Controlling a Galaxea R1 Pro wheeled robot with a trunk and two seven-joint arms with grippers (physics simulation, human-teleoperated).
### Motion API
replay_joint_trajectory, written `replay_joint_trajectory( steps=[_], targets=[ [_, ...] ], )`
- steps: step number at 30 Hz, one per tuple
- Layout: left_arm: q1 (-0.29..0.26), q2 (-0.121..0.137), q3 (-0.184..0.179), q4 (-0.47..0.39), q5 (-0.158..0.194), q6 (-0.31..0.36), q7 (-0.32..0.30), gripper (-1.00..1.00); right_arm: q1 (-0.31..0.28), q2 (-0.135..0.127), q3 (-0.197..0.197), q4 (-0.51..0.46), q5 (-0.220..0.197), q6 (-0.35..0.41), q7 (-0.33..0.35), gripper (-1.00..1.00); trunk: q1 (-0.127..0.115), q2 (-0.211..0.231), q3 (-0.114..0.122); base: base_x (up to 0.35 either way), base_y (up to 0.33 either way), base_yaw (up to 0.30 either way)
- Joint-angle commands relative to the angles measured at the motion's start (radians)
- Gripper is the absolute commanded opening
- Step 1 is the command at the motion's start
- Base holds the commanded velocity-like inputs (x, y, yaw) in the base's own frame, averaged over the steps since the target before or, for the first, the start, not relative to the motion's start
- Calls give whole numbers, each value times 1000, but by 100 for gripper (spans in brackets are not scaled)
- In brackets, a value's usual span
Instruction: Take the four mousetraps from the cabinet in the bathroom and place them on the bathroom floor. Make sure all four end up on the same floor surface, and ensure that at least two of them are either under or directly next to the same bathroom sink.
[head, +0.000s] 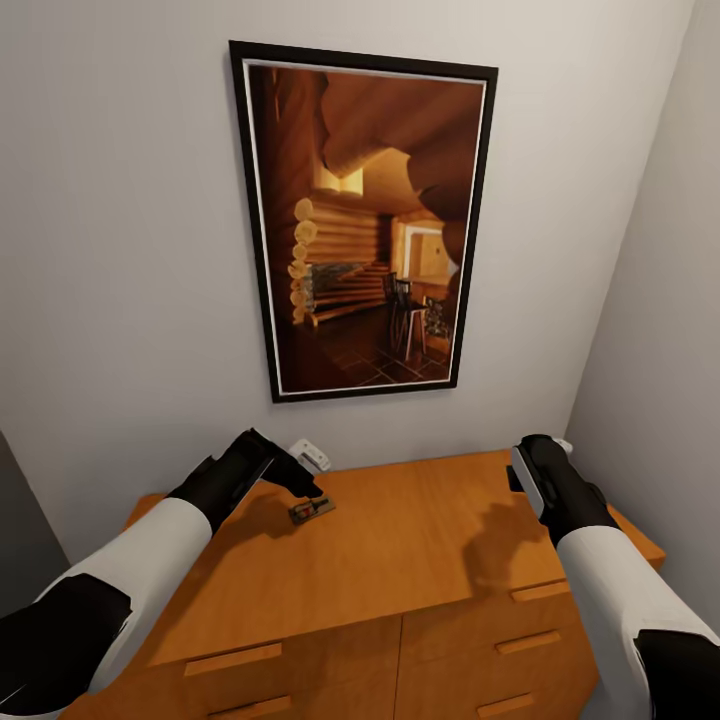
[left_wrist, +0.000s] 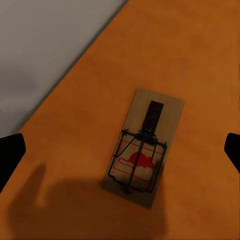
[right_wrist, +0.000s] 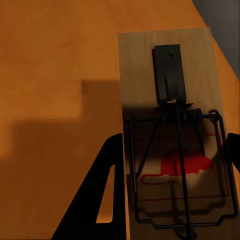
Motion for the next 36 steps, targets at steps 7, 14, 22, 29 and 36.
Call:
replay_joint_trajectory(
  steps=[7, 14, 22, 29, 36],
  targets=[
    [-1, 2, -1, -2, -10, 0, -8, 100, -1, -1, 0, -1, 4, 3, -2, -100, 27, -50, -24, 0, 0, 0],
    [-1, 5, 0, -3, -10, -2, -8, 100, -1, 0, 2, -1, 5, 2, -2, -100, 54, -99, -46, 0, 0, 0],
    [-1, 5, -1, -5, -10, -4, -8, 100, 0, 2, 2, -2, 5, 2, -2, -100, 77, -141, -64, 0, 0, 0],
    [-1, 4, -2, -3, -10, -5, -8, 100, -1, 1, 4, -2, 7, 2, -2, -100, 77, -141, -64, 0, 0, 0],
    [-1, 4, -2, 0, -10, -5, -8, 100, 0, 1, 4, -2, 7, 2, -2, -100, 100, -183, -83, 0, 0, 0]
  ],
)
